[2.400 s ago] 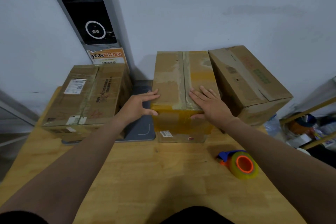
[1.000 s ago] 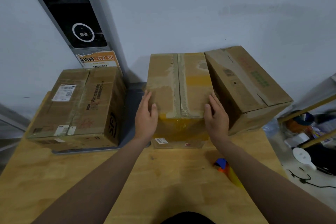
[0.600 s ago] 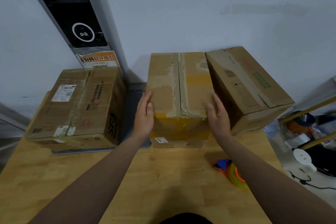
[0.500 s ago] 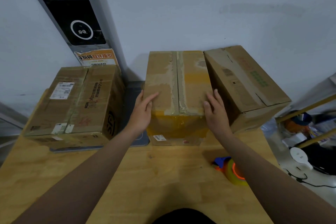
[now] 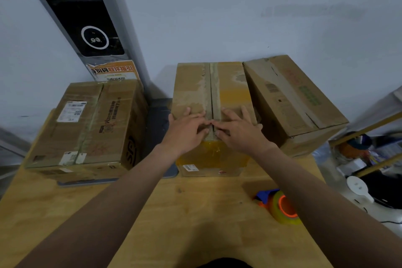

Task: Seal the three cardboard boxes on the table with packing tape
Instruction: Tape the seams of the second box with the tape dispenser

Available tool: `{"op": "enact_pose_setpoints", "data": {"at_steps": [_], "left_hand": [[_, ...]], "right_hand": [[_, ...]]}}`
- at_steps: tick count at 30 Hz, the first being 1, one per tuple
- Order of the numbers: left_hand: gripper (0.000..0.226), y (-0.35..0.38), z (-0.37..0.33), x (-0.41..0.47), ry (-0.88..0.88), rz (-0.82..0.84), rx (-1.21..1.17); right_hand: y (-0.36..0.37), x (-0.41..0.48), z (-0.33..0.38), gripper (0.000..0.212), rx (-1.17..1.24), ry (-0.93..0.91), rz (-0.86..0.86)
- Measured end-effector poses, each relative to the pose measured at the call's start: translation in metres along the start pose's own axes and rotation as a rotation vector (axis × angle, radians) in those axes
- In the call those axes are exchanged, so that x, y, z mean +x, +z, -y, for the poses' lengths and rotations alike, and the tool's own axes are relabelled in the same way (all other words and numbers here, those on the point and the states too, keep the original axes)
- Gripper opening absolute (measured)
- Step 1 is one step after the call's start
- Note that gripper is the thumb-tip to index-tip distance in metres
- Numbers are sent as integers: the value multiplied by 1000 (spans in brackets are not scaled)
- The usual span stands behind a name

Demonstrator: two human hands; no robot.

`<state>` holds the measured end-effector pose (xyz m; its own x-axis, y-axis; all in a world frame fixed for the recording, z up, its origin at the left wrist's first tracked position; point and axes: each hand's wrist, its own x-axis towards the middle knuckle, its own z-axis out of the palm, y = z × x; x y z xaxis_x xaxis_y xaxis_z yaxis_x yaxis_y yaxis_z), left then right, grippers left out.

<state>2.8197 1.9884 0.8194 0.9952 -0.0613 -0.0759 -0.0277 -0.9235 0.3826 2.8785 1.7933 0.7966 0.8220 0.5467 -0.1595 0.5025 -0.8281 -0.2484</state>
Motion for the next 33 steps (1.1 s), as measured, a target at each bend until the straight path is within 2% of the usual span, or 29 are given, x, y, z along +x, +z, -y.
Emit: {"op": "enact_pose_setpoints", "data": {"at_steps": [3,5,7,10,12,16,19,23,30,33], "left_hand": [[36,1,3,1,-5,-25,-34],[45,8,9,-3,-18,-58,-33],[59,17,13,-10,-40,-84,58],[76,25,8,-21,-145,-92,124],[92,25,4,-28,-266,-103,6],[111,24,8,-41,-416,-193,-407],[109,26,11,-52,-452,-260,-580],[90,25,11,-64,-495,-232,-696],[79,15,17,-96,-533,-286,-657],[83,-6,27,-107,-543,-316,-627]], "right_hand": [[-9,-7,1,47,31,-7,-20],[-10,-19,3,46,35,36,-36],[-5,-35,5,55,9,62,-88],[8,-48,7,83,-3,150,-182],[10,-51,9,98,112,246,-188],[5,-57,12,106,443,378,-198],[1,-62,11,109,568,412,-200],[0,-73,7,104,692,409,-194],[-3,-91,36,103,730,357,-242],[-14,-89,52,102,725,325,-240]]}}
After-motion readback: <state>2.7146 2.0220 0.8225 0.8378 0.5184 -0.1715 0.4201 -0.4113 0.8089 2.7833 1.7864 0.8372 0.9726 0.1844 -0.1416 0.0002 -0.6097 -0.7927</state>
